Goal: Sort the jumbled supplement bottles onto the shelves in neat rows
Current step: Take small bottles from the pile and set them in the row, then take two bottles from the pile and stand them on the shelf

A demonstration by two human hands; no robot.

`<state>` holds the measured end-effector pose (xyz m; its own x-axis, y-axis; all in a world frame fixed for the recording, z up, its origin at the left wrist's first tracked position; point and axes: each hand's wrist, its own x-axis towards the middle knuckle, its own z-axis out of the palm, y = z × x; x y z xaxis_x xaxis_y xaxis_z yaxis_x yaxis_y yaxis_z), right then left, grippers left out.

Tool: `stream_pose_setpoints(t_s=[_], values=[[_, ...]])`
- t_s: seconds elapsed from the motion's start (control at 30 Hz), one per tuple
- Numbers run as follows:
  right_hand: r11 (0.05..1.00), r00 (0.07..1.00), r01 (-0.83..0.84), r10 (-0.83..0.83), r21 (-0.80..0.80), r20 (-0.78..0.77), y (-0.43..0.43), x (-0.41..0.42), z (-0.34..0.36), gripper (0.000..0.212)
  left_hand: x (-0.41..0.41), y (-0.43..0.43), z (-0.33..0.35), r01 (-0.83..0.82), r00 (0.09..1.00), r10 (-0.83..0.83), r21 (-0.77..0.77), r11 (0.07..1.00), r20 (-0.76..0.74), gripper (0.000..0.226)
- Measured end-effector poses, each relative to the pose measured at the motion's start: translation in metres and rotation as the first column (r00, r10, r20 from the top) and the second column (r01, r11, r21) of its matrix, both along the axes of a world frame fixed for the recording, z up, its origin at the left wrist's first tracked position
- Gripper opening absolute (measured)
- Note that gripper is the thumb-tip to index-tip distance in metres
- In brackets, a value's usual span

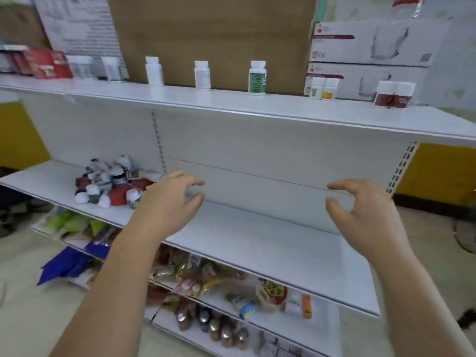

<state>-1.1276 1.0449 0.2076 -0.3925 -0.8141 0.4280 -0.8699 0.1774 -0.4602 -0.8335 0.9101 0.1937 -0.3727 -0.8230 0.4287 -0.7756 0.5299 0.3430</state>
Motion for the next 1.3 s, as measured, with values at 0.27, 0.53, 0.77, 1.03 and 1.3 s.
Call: stream_pose_setpoints(t_s=[0.27,0.53,0.77,1.03,1.3], values=[[0.963,0.973,-0.218,0.202,0.161,0.111,-0.086,0.149,-0.099,0.030,0.160,-0.010,-0.098,-0.239,0.970,0.243,0.288,0.927,0.023,0.033],[0.878,0.910,-0.405,0.362,0.254,0.201,-0.168,0.326,-0.171,0.025,0.329,-0.012,-0.157,-0.408,0.898,0.439,0.421,0.810,0.026,0.032],[0.717,0.804,-0.594,0.524,0.365,0.281,-0.240,0.456,-0.189,0.027,0.445,-0.019,-0.176,-0.557,0.780,0.625,0.488,0.672,0.029,0.030],[0.599,0.717,-0.692,0.634,0.402,0.290,-0.354,0.577,-0.202,0.032,0.540,-0.103,-0.198,-0.596,0.731,0.681,0.528,0.605,0.046,0.030],[0.613,0.721,-0.687,0.640,0.389,0.266,-0.531,0.684,-0.192,0.027,0.646,-0.293,-0.190,-0.580,0.766,0.635,0.528,0.620,0.097,0.032]])
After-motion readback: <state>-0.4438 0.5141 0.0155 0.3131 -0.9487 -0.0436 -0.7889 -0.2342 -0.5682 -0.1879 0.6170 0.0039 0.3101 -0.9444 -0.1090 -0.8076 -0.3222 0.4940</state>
